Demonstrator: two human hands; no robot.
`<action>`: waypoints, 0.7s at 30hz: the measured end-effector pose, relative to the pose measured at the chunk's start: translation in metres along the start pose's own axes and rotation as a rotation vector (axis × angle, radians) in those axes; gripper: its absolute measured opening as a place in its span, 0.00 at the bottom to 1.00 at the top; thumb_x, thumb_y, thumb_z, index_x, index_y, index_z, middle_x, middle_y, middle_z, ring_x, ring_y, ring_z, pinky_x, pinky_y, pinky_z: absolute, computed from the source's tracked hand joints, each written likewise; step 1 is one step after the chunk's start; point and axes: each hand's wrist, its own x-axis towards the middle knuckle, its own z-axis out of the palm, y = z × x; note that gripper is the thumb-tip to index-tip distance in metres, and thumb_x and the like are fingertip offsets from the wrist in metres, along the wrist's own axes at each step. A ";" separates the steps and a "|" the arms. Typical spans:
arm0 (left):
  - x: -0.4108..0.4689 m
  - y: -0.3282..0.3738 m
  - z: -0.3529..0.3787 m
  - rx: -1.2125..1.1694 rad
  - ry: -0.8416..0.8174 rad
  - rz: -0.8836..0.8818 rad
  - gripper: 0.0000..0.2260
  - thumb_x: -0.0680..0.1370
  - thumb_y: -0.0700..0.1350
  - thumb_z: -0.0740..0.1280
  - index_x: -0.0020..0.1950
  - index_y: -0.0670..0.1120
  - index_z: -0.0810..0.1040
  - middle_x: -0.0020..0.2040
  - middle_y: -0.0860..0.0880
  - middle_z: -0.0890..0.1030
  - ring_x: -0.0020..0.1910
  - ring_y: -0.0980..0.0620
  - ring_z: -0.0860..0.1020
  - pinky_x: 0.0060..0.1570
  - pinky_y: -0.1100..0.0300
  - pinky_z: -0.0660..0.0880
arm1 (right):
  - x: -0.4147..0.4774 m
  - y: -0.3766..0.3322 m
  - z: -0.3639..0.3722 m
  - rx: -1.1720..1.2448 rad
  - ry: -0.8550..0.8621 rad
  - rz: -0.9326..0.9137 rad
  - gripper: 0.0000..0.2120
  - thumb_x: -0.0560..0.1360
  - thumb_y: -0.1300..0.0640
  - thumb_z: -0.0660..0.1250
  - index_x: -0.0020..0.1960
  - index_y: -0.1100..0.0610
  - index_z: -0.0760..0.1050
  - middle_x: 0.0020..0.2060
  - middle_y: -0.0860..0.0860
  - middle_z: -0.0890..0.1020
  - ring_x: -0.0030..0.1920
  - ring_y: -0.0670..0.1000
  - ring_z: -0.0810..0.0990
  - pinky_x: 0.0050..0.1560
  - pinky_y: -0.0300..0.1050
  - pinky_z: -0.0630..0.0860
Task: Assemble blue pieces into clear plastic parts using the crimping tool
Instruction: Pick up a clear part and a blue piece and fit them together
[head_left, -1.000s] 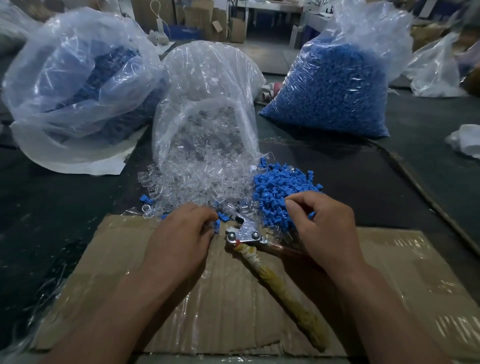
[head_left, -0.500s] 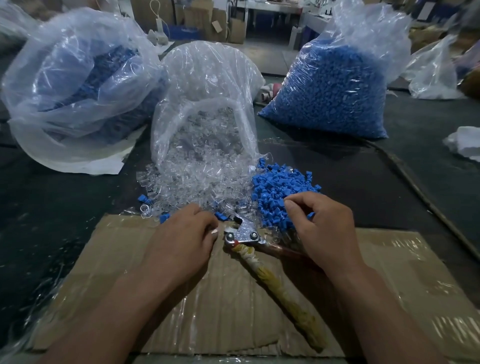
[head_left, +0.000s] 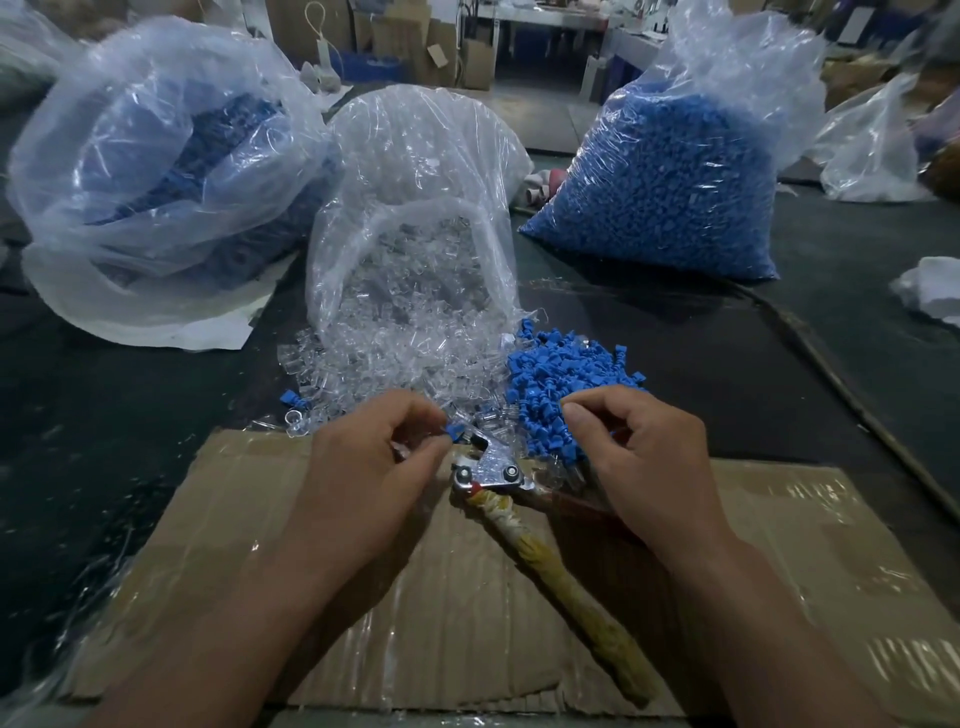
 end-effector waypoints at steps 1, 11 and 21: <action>-0.002 0.003 0.000 -0.124 0.005 -0.021 0.11 0.68 0.38 0.73 0.41 0.53 0.77 0.33 0.57 0.78 0.34 0.61 0.77 0.35 0.72 0.73 | -0.001 -0.005 0.000 0.099 -0.035 0.021 0.08 0.72 0.59 0.69 0.40 0.45 0.78 0.31 0.39 0.80 0.38 0.37 0.77 0.39 0.26 0.70; -0.011 0.013 0.005 -0.435 -0.082 -0.026 0.12 0.62 0.48 0.72 0.43 0.58 0.77 0.39 0.55 0.82 0.36 0.58 0.81 0.37 0.66 0.78 | -0.015 -0.025 0.016 0.505 -0.334 0.129 0.10 0.71 0.63 0.70 0.43 0.49 0.82 0.40 0.46 0.84 0.42 0.43 0.82 0.43 0.35 0.75; -0.010 0.007 0.010 -0.396 -0.065 -0.057 0.22 0.67 0.33 0.73 0.42 0.62 0.81 0.42 0.58 0.82 0.39 0.62 0.80 0.39 0.73 0.74 | -0.014 -0.022 0.016 0.473 -0.219 0.182 0.11 0.71 0.63 0.70 0.41 0.47 0.81 0.38 0.45 0.83 0.39 0.43 0.81 0.43 0.39 0.77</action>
